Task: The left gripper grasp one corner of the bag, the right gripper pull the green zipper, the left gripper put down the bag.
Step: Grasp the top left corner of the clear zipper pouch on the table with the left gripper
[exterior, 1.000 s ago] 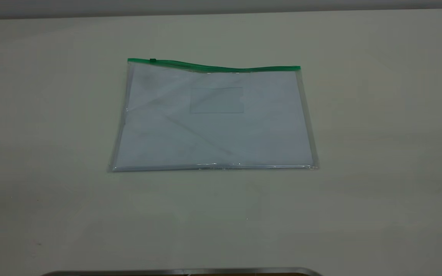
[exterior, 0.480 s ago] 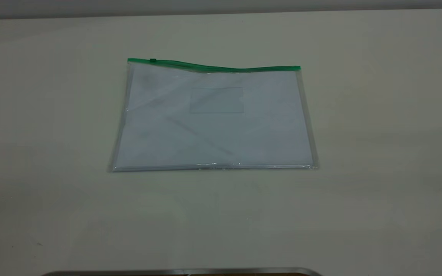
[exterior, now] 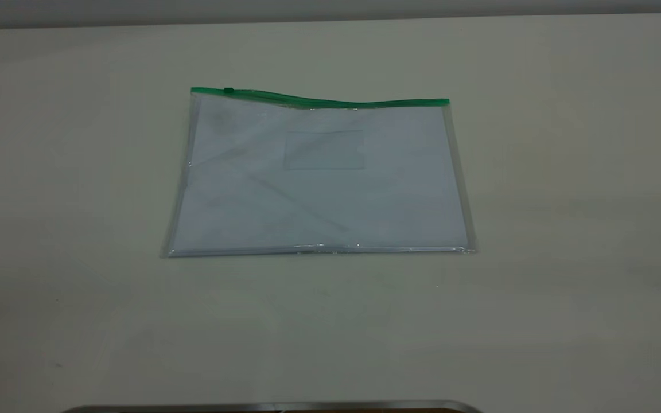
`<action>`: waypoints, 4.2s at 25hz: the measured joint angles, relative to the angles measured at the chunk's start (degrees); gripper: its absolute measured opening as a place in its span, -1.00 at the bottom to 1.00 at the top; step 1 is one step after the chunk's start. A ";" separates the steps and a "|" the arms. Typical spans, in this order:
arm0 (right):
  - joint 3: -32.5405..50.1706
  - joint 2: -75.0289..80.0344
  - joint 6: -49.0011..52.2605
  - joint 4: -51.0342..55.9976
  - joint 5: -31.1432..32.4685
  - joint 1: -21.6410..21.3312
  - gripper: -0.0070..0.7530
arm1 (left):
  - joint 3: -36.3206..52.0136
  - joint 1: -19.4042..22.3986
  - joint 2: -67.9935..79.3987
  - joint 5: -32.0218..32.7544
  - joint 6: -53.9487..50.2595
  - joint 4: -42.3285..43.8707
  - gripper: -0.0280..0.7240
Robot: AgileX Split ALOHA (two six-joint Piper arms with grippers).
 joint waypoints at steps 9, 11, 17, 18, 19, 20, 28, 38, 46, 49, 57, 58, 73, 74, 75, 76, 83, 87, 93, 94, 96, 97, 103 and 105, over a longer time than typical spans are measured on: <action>0.00 0.00 0.00 -0.04 0.00 0.00 0.08 | 0.00 0.00 0.00 0.00 0.00 0.00 0.45; 0.00 0.00 0.00 -0.04 0.00 0.00 0.06 | 0.00 0.00 0.00 0.00 0.00 -0.12 0.45; -3.35 5.98 -0.07 2.31 -3.90 0.00 -0.01 | -1.46 0.00 2.45 -2.69 -0.01 -0.78 0.45; -4.22 8.70 -0.65 3.15 -6.44 0.00 -0.01 | -2.08 0.00 4.53 -4.68 -0.01 -0.80 0.45; -4.95 12.48 -1.50 3.88 -8.83 0.00 -0.01 | -2.55 0.00 6.74 -6.48 -0.01 -0.80 0.45; -5.34 16.69 -2.96 4.76 -11.60 0.00 -0.01 | -2.99 0.00 9.99 -8.79 -0.01 -0.80 0.45; -9.95 51.11 -23.57 20.32 -30.99 0.00 0.06 | -8.22 0.00 43.09 -25.08 0.46 -0.84 0.47; -30.09 89.27 -50.76 46.08 -32.44 2.24 0.37 | -23.92 0.00 85.60 -36.87 2.76 -1.98 0.49; -46.25 112.86 -60.41 56.35 -26.84 8.23 0.37 | -42.27 0.04 112.77 -36.63 8.90 -7.72 0.49; -51.59 118.67 -61.61 57.59 -25.82 11.04 0.37 | -48.71 0.04 120.63 -36.49 16.08 -14.35 0.49; -59.84 125.11 -61.76 58.28 -25.68 13.65 0.38 | -64.66 0.04 138.90 -27.11 45.63 -43.64 0.49; -60.20 125.30 -61.81 58.56 -25.74 13.65 0.38 | -66.50 0.04 140.60 -25.60 47.70 -45.94 0.49; -60.60 125.79 -62.54 58.65 -25.89 13.65 0.38 | -76.99 -1.00 153.21 -22.82 51.20 -51.71 0.55; -60.60 125.79 -62.59 58.65 -25.88 13.65 0.38 | -76.99 -1.01 153.73 -22.82 51.53 -52.31 0.55; -60.60 125.79 -62.59 58.65 -25.88 13.65 0.38 | -76.99 -1.01 154.28 -22.82 51.92 -53.27 0.55; -60.60 125.79 -62.59 58.65 -25.88 13.65 0.38 | -76.99 -1.06 154.60 -22.82 52.57 -54.17 0.56; -60.60 125.79 -62.59 58.76 -25.64 13.65 0.38 | -77.09 -1.97 155.91 -22.42 56.43 -58.09 0.41; -60.60 126.02 -60.22 58.76 -24.77 13.65 0.38 | -77.09 -2.05 156.26 -21.93 56.49 -57.90 -0.06; -63.53 131.37 -62.19 61.24 -24.41 13.65 0.38 | -77.09 -3.37 156.26 -21.94 59.53 -57.85 -0.57; -64.93 132.66 -62.90 61.24 -23.93 13.65 0.38 | -77.09 -3.78 156.26 -21.93 61.63 -57.92 -0.59; -68.17 135.05 -63.98 61.24 -22.46 13.65 0.38 | -77.09 -4.37 156.26 -21.93 66.56 -58.15 -0.60; -70.20 135.99 -64.42 61.24 -21.71 13.65 0.38 | -77.09 -4.65 156.20 -21.79 69.52 -58.29 -0.60; -82.28 142.87 -65.51 60.95 -16.05 13.65 0.38 | -77.09 -6.82 155.55 -18.81 86.03 -58.48 -0.60; -84.98 144.41 -66.46 60.75 -12.65 13.65 0.38 | -77.09 -7.64 154.92 -17.18 90.56 -58.30 -0.60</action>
